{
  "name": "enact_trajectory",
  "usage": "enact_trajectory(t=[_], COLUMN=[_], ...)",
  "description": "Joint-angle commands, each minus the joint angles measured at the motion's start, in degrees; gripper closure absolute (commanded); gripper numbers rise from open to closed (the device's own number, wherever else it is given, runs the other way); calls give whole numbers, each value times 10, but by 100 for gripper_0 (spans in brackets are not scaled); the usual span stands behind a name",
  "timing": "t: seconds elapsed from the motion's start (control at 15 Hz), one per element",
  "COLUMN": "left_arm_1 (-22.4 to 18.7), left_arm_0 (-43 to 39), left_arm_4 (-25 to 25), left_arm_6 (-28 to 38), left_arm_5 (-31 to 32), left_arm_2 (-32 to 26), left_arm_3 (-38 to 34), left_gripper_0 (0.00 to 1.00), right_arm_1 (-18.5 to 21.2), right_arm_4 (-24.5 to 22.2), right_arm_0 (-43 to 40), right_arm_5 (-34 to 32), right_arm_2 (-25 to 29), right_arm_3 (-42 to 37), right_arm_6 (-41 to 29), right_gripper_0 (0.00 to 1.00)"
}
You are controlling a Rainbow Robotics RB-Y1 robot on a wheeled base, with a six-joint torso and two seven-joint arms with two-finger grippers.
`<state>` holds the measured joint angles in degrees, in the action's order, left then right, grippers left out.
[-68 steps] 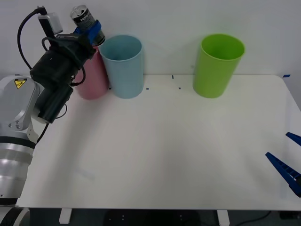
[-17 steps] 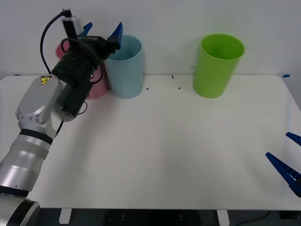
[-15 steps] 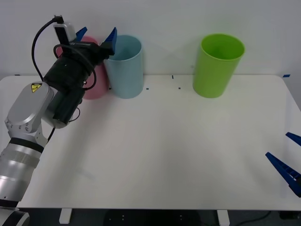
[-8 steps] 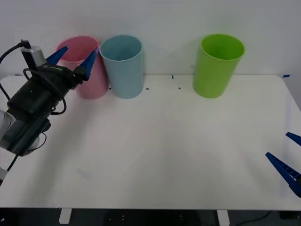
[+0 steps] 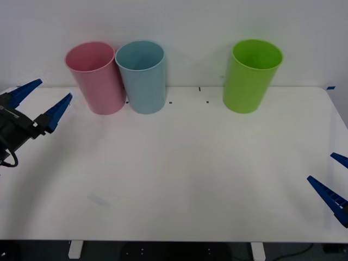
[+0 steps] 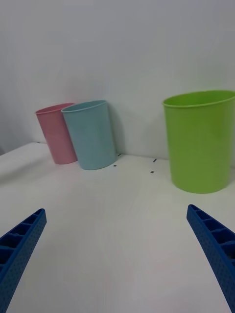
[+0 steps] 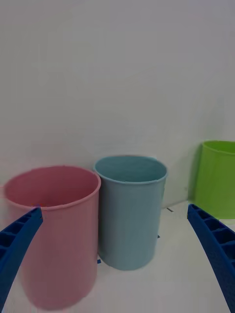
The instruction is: Grasp the object on the table and drop it into the matching bin: aluminum can to the light blue bin, PET bottle to the pink bin.
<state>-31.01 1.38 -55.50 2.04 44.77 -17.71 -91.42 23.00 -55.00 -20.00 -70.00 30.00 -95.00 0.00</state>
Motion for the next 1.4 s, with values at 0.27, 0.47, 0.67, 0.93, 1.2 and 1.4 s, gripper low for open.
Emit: enact_trajectory(t=[0.27, 0.47, 0.67, 0.93, 1.2, 1.4], left_arm_1=[1, 1, 1, 1, 0, 1], left_arm_0=[-71, -114, -144, -163, -166, -176], left_arm_4=[0, 0, 0, -7, -7, -7], left_arm_6=[26, 43, 51, 52, 52, 51], left_arm_5=[113, 133, 160, 168, 172, 174], left_arm_2=[-95, -123, -145, -151, -152, -152], left_arm_3=[-17, -47, -58, -60, -59, -59], left_gripper_0=[0, 0, 0, 0, 0, 0], right_arm_1=[0, 0, 0, 0, 0, 0], right_arm_4=[0, 0, 0, 0, 0, 0], right_arm_0=[0, 0, 0, 0, 0, 0], right_arm_5=[0, 0, 0, 0, 0, 0], right_arm_2=[0, 0, 0, 0, 0, 0], right_arm_3=[0, 0, 0, 0, 0, 0], right_arm_6=[0, 0, 0, 0, 0, 0], right_gripper_0=[0, 0, 0, 0, 0, 0])
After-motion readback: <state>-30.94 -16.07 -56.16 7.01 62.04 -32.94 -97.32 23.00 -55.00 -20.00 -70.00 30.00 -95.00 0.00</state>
